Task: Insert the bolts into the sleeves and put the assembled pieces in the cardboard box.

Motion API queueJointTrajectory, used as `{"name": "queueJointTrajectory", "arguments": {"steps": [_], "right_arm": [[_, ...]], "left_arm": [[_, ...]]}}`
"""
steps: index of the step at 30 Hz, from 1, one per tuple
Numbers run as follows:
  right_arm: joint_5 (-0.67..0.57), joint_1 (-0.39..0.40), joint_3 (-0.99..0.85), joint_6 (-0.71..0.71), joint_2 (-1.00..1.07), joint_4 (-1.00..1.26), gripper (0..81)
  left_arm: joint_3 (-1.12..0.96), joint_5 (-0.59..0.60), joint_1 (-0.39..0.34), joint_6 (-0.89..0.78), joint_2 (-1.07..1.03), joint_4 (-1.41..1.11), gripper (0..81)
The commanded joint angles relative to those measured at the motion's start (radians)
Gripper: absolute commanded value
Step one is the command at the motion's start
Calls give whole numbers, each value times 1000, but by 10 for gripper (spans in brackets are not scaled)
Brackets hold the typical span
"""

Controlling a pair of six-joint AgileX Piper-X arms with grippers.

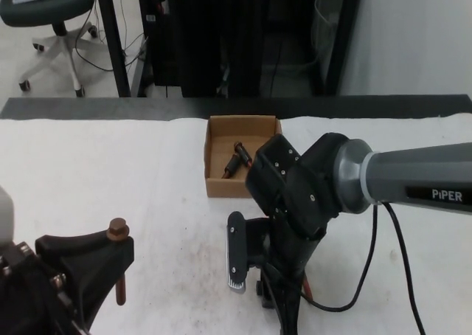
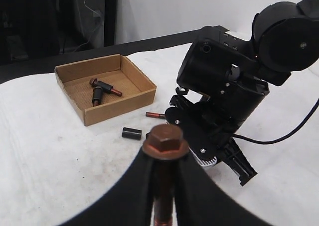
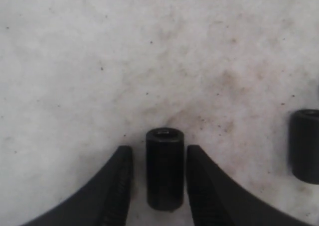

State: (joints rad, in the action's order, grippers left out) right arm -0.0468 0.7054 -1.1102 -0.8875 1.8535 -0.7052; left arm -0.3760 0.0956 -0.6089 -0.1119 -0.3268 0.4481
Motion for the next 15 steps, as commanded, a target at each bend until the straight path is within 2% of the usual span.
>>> {"name": "queueJointTrajectory", "arguments": {"steps": [1, 6, 8, 11, 12, 15], "right_arm": [[-11, 3, 5, -5, 33, 9, 354], [-11, 3, 5, -5, 34, 11, 332], [-11, 3, 5, -5, 34, 11, 247], [-11, 3, 5, -5, 34, 11, 38], [-11, 3, 5, -1, 34, 11, 6], [-11, 3, 5, 29, 34, 11, 8]], "left_arm": [[-3, 4, 4, 0, 11, -9, 2], [-3, 4, 4, 0, 11, -9, 2], [-3, 4, 4, 0, 11, -9, 2], [-3, 4, 4, 0, 11, -9, 2], [-3, 4, 4, 0, 11, -9, 2], [-3, 4, 4, 0, 11, -9, 2]]}}
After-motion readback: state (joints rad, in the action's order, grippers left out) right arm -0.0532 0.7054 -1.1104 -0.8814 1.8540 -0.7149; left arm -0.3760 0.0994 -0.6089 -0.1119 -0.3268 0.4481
